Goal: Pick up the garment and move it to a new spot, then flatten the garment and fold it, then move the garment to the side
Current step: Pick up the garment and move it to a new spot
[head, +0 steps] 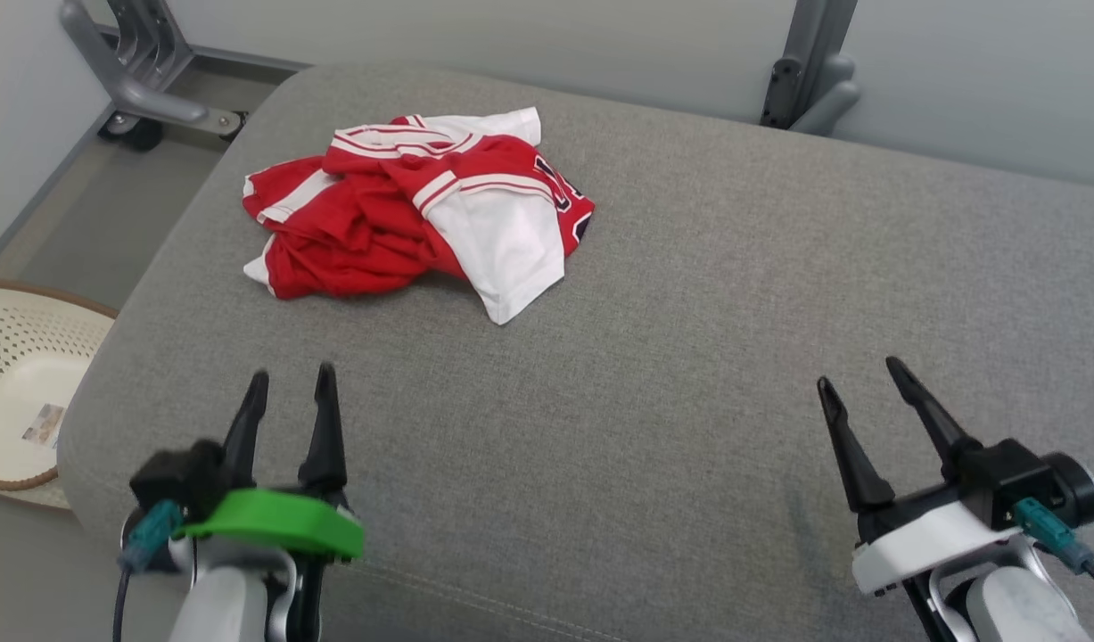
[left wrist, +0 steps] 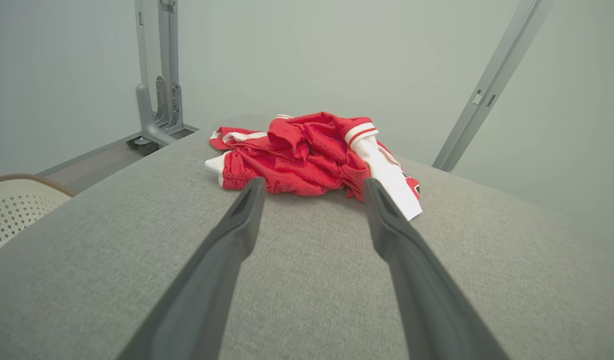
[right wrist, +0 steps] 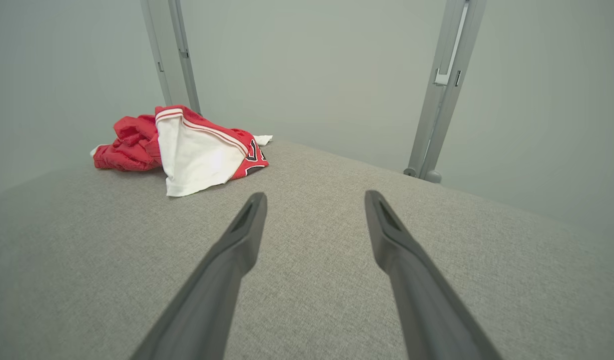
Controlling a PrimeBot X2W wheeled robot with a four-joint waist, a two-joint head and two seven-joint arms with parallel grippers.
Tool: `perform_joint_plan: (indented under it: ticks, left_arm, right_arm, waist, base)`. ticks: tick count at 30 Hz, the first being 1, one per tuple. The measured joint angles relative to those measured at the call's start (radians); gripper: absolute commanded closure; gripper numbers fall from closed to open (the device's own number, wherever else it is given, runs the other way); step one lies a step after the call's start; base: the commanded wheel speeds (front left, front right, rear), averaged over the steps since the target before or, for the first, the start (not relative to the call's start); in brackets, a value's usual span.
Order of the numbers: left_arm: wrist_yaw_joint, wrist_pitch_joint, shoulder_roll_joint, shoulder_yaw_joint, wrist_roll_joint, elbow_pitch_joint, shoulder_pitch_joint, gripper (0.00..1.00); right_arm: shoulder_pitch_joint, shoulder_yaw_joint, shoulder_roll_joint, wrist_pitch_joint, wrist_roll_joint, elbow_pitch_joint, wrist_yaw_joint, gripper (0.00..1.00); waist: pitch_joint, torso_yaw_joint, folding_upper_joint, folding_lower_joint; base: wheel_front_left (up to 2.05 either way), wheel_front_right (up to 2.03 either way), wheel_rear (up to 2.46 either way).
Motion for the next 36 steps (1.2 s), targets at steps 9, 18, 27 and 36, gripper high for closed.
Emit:
perform_joint_plan:
  ticks: [9,18,27,36]
  left_arm:
    - [0.0,0.027,0.0,-0.116,-0.115,0.189,-0.453,0.0]
    - [0.065,0.159,0.033,-0.113,-0.121,0.501,-0.728,0.0]
    - [0.096,0.127,0.062,-0.109,-0.109,0.662,-0.804,0.1]
    - [0.088,0.078,0.058,-0.137,-0.097,0.734,-0.839,1.0]
  right_arm:
    - [-0.136,0.023,-0.068,0.0,-0.006,-0.039,0.0,0.0]
    - [-0.168,0.022,-0.065,0.0,-0.009,-0.063,0.0,0.0]
    - [-0.163,0.015,-0.045,0.0,-0.009,-0.062,0.0,0.0]
    - [-0.151,0.029,-0.034,0.0,-0.008,-0.046,0.0,0.0]
  waist:
    - [0.174,-0.024,0.0,0.0]
    - [0.325,-0.115,0.0,0.0001]
    - [0.359,-0.209,0.0,0.0001]
    - [0.328,-0.213,0.0,0.0001]
  base:
    - [0.0,0.0,0.0]
    - [0.0,0.0,0.0]
    - [0.0,0.0,0.0]
    - [0.0,0.0,0.0]
